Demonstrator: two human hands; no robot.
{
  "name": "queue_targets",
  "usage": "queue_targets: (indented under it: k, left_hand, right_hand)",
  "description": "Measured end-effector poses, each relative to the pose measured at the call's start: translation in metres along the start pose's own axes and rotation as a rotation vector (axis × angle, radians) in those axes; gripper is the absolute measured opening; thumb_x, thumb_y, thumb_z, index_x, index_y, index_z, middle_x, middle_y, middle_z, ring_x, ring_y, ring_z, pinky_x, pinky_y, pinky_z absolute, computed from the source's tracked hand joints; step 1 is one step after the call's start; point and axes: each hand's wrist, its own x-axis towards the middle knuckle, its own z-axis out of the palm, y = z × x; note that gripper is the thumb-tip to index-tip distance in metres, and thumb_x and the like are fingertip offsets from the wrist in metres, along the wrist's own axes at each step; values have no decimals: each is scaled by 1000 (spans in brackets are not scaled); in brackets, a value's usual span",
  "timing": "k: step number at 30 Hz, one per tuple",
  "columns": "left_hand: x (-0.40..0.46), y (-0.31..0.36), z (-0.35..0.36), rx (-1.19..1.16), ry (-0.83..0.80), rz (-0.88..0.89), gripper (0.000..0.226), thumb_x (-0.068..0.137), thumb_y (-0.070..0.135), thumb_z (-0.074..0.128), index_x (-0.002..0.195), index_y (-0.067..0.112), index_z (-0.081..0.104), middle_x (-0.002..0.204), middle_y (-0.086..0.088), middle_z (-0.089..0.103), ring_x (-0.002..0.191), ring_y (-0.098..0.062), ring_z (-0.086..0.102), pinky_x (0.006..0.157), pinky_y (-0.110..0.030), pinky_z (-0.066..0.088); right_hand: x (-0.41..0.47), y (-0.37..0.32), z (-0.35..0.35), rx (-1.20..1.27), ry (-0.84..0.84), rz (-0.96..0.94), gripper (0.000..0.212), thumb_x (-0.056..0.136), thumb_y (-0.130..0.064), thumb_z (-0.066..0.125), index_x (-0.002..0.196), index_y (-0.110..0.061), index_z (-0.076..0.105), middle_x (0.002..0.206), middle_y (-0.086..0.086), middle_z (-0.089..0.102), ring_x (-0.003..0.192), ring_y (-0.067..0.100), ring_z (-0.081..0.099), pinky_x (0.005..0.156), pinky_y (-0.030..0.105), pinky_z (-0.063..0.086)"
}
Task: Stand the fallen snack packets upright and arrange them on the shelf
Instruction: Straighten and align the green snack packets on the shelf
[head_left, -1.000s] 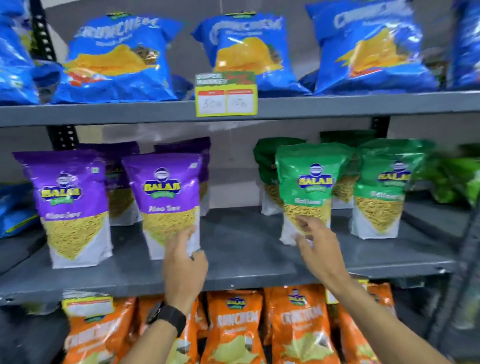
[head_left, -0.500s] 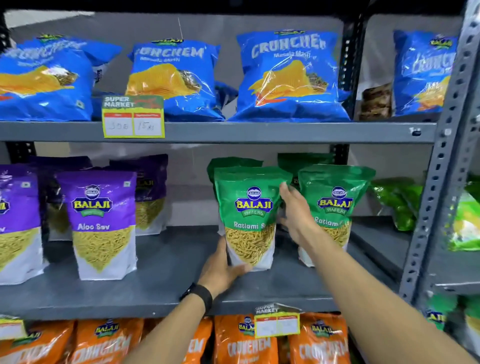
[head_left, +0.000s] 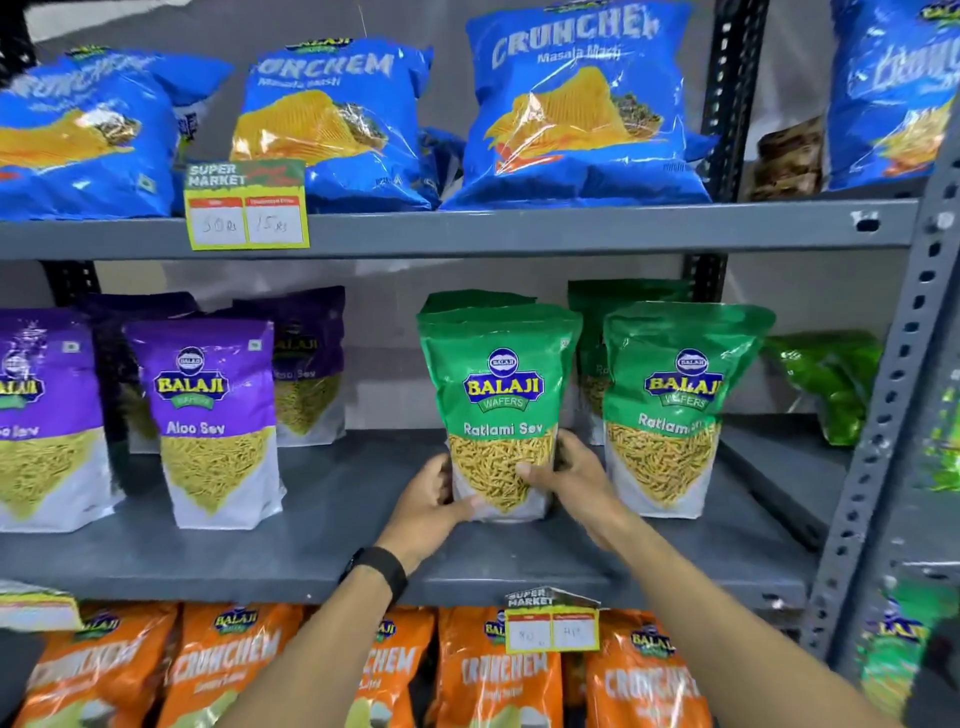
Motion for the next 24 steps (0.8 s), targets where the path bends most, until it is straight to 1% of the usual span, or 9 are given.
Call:
queue_targets:
  k: [3, 8, 11, 14, 17, 19, 20, 22, 24]
  left_hand:
    - [0, -3, 1, -3, 2, 15, 64, 81, 11, 85, 139, 12, 59, 137, -8, 75, 129, -26, 70, 112, -47, 56]
    - [-3, -3, 1, 20, 29, 21, 55, 89, 1, 81, 139, 9, 60, 135, -8, 75, 126, -25, 72, 104, -35, 60]
    - [-7, 1, 2, 43, 38, 18, 53, 90, 2, 80, 138, 11, 61, 132, -6, 76, 123, -24, 73, 105, -38, 60]
    - [-12, 9, 1, 44, 61, 12, 61, 89, -4, 77, 144, 15, 57, 132, -6, 74, 123, -27, 71, 101, -36, 59]
    - [-27, 25, 7, 92, 327, 55, 61, 88, -10, 66, 141, 19, 57, 124, -5, 69, 111, -20, 67, 98, -35, 56]
    - [-43, 38, 20, 131, 522, 173, 43, 87, -9, 63, 118, 21, 65, 104, -4, 69, 89, -13, 64, 84, -33, 57]
    - [-51, 46, 31, 128, 549, 222, 36, 87, -8, 63, 109, 20, 67, 96, -4, 69, 81, -10, 62, 77, -27, 56]
    - [-55, 60, 63, 133, 428, 256, 26, 89, -3, 63, 99, 20, 71, 91, -1, 71, 76, -4, 61, 69, -15, 52]
    - [-48, 71, 103, 151, 163, 187, 21, 93, 7, 67, 103, 24, 73, 95, 2, 74, 83, -1, 65, 71, -10, 51]
  right_hand:
    - [-5, 16, 2, -7, 20, -24, 44, 89, -9, 76, 128, -17, 57, 115, -7, 72, 97, -10, 69, 70, 10, 55]
    - [-6, 22, 4, -54, 46, -58, 47, 90, -9, 75, 131, -18, 54, 119, -8, 70, 92, -17, 68, 74, 8, 54]
    - [-6, 22, 2, -60, 30, -42, 48, 89, -13, 77, 129, -26, 54, 115, -14, 70, 107, -5, 67, 75, 10, 55]
    - [-16, 18, -6, -143, 72, -43, 63, 87, -29, 80, 142, -26, 49, 120, -9, 69, 113, 12, 67, 83, 17, 53]
    - [-35, 8, -29, -271, 236, -115, 57, 90, -37, 75, 141, -24, 54, 115, -5, 68, 102, 16, 68, 84, 31, 57]
    - [-48, -6, -49, -271, 422, -225, 31, 91, -38, 71, 121, -29, 66, 97, -8, 71, 89, 14, 70, 82, 46, 60]
    - [-52, -16, -60, -267, 535, -280, 20, 93, -35, 69, 111, -28, 68, 91, -10, 71, 84, 11, 69, 82, 47, 59]
    - [-51, -37, -82, -257, 784, -395, 14, 96, -29, 64, 109, -22, 66, 93, -7, 70, 84, 10, 65, 86, 46, 56]
    - [-36, -59, -107, -193, 940, -407, 33, 97, -34, 60, 125, -15, 60, 111, 3, 68, 102, 20, 63, 97, 45, 50]
